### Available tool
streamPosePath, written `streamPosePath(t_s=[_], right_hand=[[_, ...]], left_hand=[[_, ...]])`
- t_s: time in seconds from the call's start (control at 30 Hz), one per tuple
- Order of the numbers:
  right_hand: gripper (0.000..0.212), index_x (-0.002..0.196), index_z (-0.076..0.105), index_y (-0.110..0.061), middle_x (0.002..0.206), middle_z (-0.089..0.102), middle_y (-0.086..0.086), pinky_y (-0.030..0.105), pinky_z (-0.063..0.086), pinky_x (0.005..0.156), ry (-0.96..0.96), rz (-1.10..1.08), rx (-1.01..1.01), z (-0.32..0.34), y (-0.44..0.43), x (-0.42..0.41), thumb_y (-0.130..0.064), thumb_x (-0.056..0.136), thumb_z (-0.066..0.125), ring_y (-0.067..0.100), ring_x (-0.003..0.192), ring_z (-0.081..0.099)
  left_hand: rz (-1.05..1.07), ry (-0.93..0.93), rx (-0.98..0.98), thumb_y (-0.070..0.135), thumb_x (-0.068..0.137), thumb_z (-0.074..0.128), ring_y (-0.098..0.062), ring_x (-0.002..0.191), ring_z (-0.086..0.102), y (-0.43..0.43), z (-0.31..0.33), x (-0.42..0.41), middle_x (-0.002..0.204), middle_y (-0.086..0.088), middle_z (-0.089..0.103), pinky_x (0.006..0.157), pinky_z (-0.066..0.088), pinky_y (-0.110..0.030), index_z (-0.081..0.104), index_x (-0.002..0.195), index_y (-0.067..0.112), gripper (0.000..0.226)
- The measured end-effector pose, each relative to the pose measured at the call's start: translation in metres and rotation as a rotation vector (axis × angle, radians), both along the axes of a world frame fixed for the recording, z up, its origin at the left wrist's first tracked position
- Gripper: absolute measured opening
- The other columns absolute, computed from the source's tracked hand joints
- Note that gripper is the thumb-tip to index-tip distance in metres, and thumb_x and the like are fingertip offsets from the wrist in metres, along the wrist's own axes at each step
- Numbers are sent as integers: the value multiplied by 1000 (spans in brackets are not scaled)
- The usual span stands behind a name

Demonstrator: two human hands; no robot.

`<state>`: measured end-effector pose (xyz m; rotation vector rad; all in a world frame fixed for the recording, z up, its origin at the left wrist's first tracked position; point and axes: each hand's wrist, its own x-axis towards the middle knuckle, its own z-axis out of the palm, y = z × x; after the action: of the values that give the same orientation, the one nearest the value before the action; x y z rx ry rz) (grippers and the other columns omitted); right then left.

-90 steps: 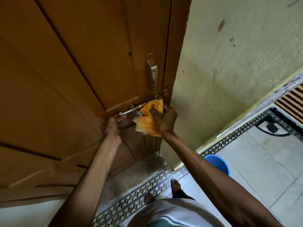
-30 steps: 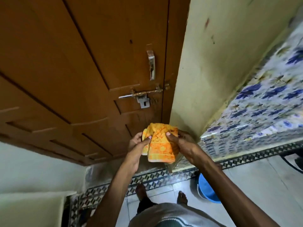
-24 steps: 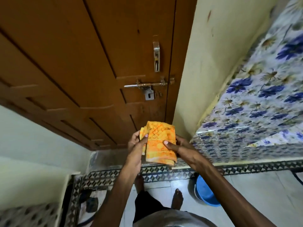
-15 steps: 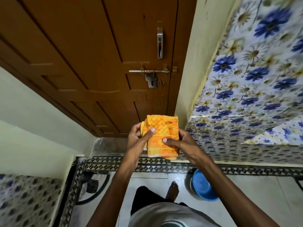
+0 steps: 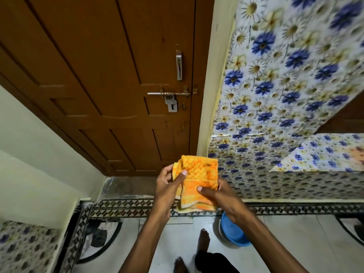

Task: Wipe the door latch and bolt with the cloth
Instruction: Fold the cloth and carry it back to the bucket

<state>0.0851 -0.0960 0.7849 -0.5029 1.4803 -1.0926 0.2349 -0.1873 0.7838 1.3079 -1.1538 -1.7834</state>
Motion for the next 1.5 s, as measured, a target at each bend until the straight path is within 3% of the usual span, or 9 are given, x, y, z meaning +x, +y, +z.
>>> streamPosePath(t_s=[0.27, 0.53, 0.67, 0.93, 1.1, 1.27, 1.33, 1.4, 1.5], right_hand=[[32, 118, 62, -18, 106, 76, 4, 47, 58, 85, -70, -78, -4, -6, 54, -34, -16, 86, 70, 25, 95, 74], [32, 120, 63, -13, 112, 74, 10, 45, 56, 91, -43, -5, 26, -35, 109, -114, -12, 88, 68, 27, 101, 72], [32, 117, 67, -13, 112, 74, 9, 47, 54, 94, 14, 14, 98, -76, 141, -155, -15, 85, 73, 26, 101, 72], [29, 115, 68, -14, 112, 73, 9, 51, 52, 97, 72, -7, 410, -250, 206, -191, -13, 86, 71, 26, 102, 70], [23, 109, 71, -17, 107, 75, 7, 50, 54, 94, 143, -86, 488, -418, 213, -203, -13, 86, 71, 26, 101, 71], [27, 108, 71, -14, 102, 74, 6, 45, 58, 87, 229, -227, 512, -599, 212, -222, -16, 80, 70, 27, 98, 71], [31, 106, 71, -14, 94, 73, 2, 39, 58, 79, 254, -258, 534, -661, 205, -232, -20, 75, 69, 22, 87, 70], [29, 99, 68, -16, 81, 66, -2, 32, 52, 68, 271, -249, 524, -709, 192, -241, -19, 71, 61, 15, 72, 62], [31, 104, 65, -17, 91, 66, 1, 33, 52, 70, 296, -156, 491, -776, 165, -252, -14, 76, 53, 17, 79, 63]], left_hand=[[-19, -49, -38, 13, 84, 78, -20, 92, 72, 49, -4, -23, 107, -11, 72, 63, 58, -22, 52, 127, 15, 51], [20, -104, 24, 12, 85, 77, -12, 83, 71, 121, -38, -96, 103, -5, 71, 54, 54, -17, 55, 120, 16, 41], [22, -153, 77, 12, 89, 73, -14, 86, 68, 163, -85, -134, 101, -7, 69, 61, 56, -18, 56, 118, 15, 33], [-28, -289, 280, -16, 85, 62, 0, 60, 64, 232, -256, -155, 78, -4, 67, 58, 52, -18, 64, 102, 7, 28], [-24, -352, 405, -9, 89, 62, -24, 68, 65, 230, -428, -170, 84, -15, 68, 56, 50, -17, 64, 96, 8, 19], [-47, -453, 483, 2, 90, 63, -23, 61, 63, 222, -617, -191, 72, -5, 67, 61, 51, -30, 61, 80, 21, 21], [-23, -501, 449, 16, 90, 68, -25, 63, 66, 215, -676, -200, 73, -4, 68, 63, 57, -34, 59, 89, 18, 9], [-65, -573, 322, 34, 86, 73, -29, 78, 72, 208, -722, -205, 82, -8, 72, 73, 61, -46, 56, 110, 15, 35], [-200, -600, 197, 38, 83, 78, -28, 80, 72, 198, -765, -213, 88, -14, 72, 78, 60, -49, 40, 138, 15, 71]])
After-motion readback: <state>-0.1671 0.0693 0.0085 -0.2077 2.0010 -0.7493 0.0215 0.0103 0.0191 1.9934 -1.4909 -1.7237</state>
